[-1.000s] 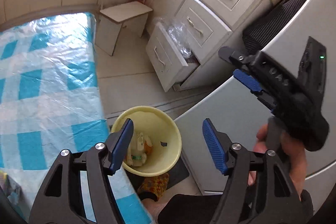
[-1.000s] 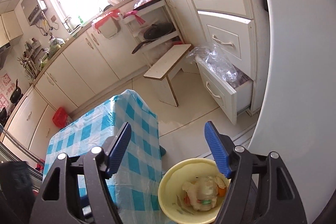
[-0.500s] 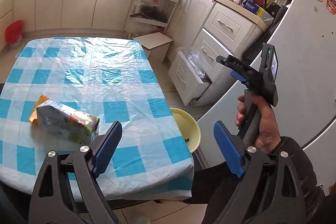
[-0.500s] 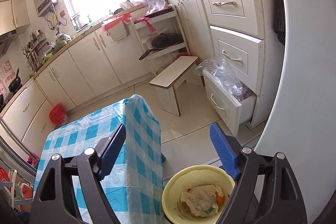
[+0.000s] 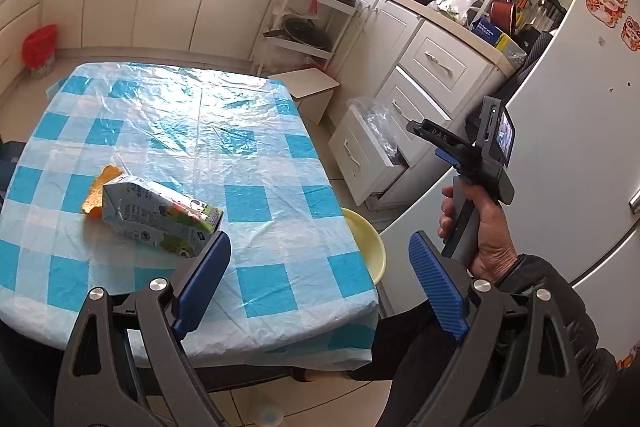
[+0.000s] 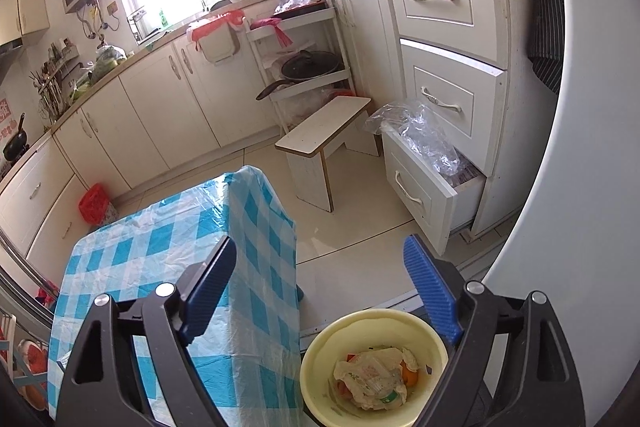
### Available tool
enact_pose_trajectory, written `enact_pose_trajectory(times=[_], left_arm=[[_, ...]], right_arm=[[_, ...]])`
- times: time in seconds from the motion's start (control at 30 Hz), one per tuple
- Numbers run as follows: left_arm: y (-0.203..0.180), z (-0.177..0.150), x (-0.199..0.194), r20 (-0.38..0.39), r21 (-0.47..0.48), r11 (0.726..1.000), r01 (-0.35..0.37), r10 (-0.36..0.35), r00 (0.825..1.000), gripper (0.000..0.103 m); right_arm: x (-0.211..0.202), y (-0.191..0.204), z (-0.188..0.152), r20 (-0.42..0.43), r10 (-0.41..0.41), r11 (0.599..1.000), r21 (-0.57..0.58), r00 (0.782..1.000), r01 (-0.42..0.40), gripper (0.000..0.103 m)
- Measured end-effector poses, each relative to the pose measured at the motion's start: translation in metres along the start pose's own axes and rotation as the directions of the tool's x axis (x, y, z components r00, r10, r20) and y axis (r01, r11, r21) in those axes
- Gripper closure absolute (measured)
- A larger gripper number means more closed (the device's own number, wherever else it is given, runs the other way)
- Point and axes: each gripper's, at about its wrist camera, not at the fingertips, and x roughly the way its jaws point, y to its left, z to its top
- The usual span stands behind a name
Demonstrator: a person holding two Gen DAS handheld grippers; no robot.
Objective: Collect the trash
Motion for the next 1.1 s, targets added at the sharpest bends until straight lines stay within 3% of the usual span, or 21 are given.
enact_pose_trajectory(times=[1.1], left_arm=[[0.0052,-0.0055,-0.0003,-0.012,-0.038,0.999,0.005,-0.005,1.000,0.015]], right_arm=[[0.0083,0.0100,-0.0033,-0.042,0.023,0.999,-0.041,0.999,-0.025,0.020]])
